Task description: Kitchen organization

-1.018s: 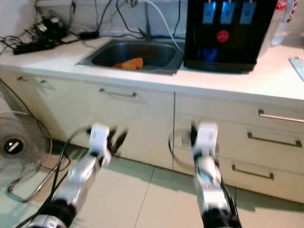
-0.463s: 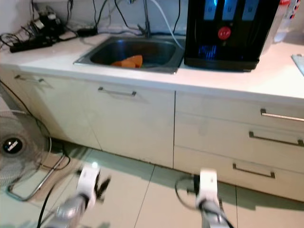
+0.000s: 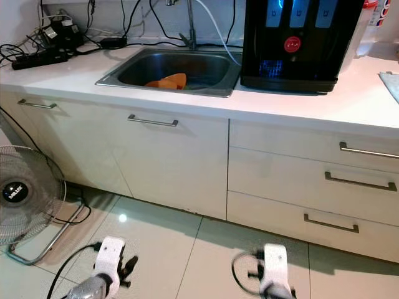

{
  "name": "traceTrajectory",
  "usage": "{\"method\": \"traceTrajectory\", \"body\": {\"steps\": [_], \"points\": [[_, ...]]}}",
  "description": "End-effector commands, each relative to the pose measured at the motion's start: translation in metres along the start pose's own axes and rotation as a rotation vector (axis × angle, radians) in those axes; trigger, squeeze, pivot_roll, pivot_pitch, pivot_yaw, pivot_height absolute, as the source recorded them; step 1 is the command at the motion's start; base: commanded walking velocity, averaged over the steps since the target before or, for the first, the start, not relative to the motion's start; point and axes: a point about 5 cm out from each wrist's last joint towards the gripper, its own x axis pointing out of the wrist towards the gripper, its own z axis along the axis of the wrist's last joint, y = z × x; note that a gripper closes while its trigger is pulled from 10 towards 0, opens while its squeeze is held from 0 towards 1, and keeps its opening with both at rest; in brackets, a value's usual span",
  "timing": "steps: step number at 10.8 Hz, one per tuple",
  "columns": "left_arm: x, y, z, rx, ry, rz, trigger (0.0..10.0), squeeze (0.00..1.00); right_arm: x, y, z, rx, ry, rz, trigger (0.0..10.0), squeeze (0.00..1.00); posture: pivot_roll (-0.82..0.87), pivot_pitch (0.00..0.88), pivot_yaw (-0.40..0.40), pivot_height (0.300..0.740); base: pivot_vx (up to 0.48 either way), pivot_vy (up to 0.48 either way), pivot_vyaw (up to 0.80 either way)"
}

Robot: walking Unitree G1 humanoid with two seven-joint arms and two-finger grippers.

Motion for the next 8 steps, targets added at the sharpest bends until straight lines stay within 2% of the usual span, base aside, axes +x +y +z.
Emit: {"method": "traceTrajectory", "body": {"steps": [1,2,8], "points": [[-0.0015,0.0048,-0.0027,0.0,0.014,0.019,10.0,0.0,-0.0003,0.001,-0.0031,0.006,0.022,0.0,10.0,0.0,0.03,0.0,0.12,0.74,0.0,0.0,0.0],[-0.0014,0.0053,-0.0023,-0.003,0.012,0.02,10.0,0.0,-0.0004,0.0008,-0.0041,0.009,0.028,-0.002,10.0,0.0,0.03,0.0,0.121,0.74,0.0,0.0,0.0],[-0.0011,0.0075,0.0002,-0.022,-0.001,0.031,10.0,0.0,0.0007,0.0029,-0.0018,0.007,0.03,-0.002,10.0,0.0,0.03,0.0,0.123,0.74,0.0,0.0,-0.76]]}}
